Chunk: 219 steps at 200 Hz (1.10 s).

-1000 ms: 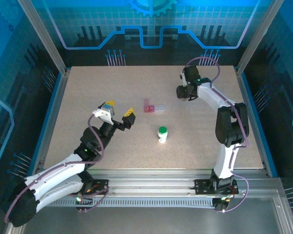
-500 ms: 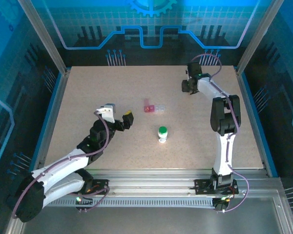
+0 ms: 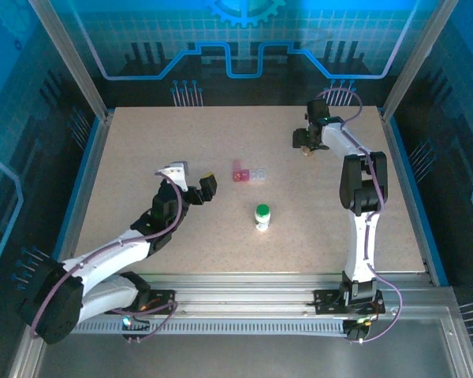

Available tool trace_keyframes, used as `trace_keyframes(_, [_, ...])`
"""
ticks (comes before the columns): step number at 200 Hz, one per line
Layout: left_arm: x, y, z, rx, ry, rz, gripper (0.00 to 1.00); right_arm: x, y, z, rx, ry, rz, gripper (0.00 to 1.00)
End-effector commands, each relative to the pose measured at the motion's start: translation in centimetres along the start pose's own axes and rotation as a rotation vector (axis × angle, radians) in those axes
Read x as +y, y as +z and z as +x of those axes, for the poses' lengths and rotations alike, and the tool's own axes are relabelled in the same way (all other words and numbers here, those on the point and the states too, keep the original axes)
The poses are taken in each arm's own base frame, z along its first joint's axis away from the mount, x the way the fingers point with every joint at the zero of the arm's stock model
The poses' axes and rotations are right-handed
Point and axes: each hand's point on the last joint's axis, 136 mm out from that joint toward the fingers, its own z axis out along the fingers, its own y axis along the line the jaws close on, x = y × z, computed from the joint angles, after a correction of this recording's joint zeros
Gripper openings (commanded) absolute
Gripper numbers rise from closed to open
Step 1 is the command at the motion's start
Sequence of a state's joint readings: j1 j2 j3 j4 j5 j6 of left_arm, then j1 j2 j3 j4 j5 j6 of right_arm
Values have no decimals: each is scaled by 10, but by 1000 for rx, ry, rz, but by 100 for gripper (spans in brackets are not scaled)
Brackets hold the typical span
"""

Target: Sort the pills into containers

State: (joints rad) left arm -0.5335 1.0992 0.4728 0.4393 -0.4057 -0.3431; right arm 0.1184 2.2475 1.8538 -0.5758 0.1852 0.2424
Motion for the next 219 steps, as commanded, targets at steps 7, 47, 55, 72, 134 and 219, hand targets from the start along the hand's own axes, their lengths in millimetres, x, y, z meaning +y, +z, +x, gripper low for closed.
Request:
trace_keyframes(7, [0,6,-15,-16,-38,-21,99,-11,-52,-21,-69,35,-28,80])
trace_keyframes(47, [6,20,-13,57,-89,-38,99,11,-130,-15,-222,22,-138,78])
trace_keyframes(55, [10,25,-12,80,-111,-54,99,20,-140,-6,-236,26,-182,76])
trace_keyframes(72, [21,38,-6,147,-169,-113,99,44,-149,16,-240,25,-291,71])
trace_keyframes(134, [45,102,25,415,-377,-257,96,144,-105,73,-51,-121,-512,67])
trace_keyframes(219, [24,162,70,637,-289,-158,77,177,-47,104,100,-179,-538,62])
